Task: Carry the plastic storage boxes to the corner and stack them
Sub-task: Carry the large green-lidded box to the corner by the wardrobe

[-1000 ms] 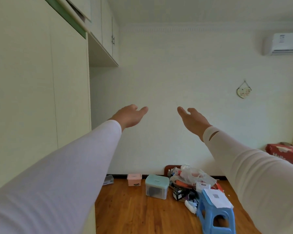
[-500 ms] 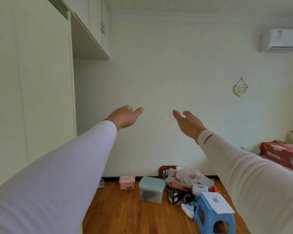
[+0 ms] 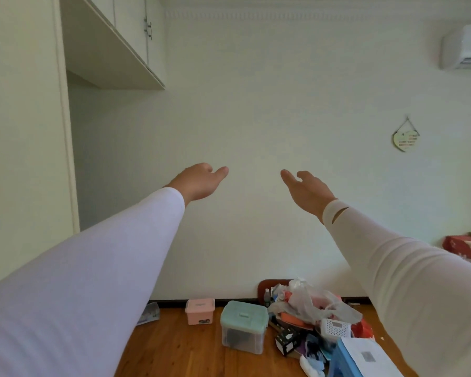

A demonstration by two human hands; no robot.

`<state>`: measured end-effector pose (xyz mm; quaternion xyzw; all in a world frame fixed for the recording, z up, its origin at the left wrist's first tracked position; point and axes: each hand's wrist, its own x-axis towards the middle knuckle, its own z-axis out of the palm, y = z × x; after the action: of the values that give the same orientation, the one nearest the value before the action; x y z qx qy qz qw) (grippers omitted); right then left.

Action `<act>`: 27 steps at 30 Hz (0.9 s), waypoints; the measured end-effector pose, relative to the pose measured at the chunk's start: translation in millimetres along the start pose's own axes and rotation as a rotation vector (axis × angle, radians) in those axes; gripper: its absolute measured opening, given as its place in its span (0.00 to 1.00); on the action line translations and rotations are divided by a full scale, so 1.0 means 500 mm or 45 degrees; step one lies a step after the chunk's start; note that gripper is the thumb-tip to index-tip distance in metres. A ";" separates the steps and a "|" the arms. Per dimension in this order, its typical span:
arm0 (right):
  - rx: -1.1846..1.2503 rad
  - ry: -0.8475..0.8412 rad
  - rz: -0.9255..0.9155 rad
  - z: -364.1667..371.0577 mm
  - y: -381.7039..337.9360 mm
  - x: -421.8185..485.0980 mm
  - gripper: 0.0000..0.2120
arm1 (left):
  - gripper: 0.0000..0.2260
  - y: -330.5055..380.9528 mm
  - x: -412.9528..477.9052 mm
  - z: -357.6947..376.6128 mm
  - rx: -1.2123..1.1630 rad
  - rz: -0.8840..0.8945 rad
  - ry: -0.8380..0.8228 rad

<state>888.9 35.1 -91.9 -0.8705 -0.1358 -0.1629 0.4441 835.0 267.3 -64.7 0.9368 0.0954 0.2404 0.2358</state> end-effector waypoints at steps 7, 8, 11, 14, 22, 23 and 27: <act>-0.118 -0.035 -0.015 0.062 0.074 0.188 0.34 | 0.32 -0.028 0.169 0.105 0.095 -0.042 0.016; -0.137 -0.037 -0.019 0.075 0.084 0.212 0.34 | 0.32 -0.034 0.193 0.120 0.126 -0.048 0.022; -0.216 -0.061 -0.041 0.119 0.110 0.269 0.34 | 0.30 -0.056 0.254 0.165 0.230 -0.035 0.022; -0.245 -0.065 -0.044 0.173 0.136 0.349 0.33 | 0.29 -0.081 0.343 0.213 0.209 -0.035 0.031; -0.250 -0.039 -0.021 0.312 0.157 0.592 0.33 | 0.25 -0.164 0.607 0.300 0.095 0.015 0.052; -0.234 -0.029 -0.022 0.330 0.156 0.625 0.33 | 0.24 -0.176 0.640 0.307 0.075 0.023 0.057; -0.112 0.045 0.000 0.408 0.156 0.737 0.32 | 0.15 -0.231 0.764 0.339 -0.095 0.026 0.087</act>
<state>1287.1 191.5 -112.6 -0.8862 -0.1206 -0.1841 0.4077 1242.5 412.6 -97.3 0.9194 0.0848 0.2782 0.2647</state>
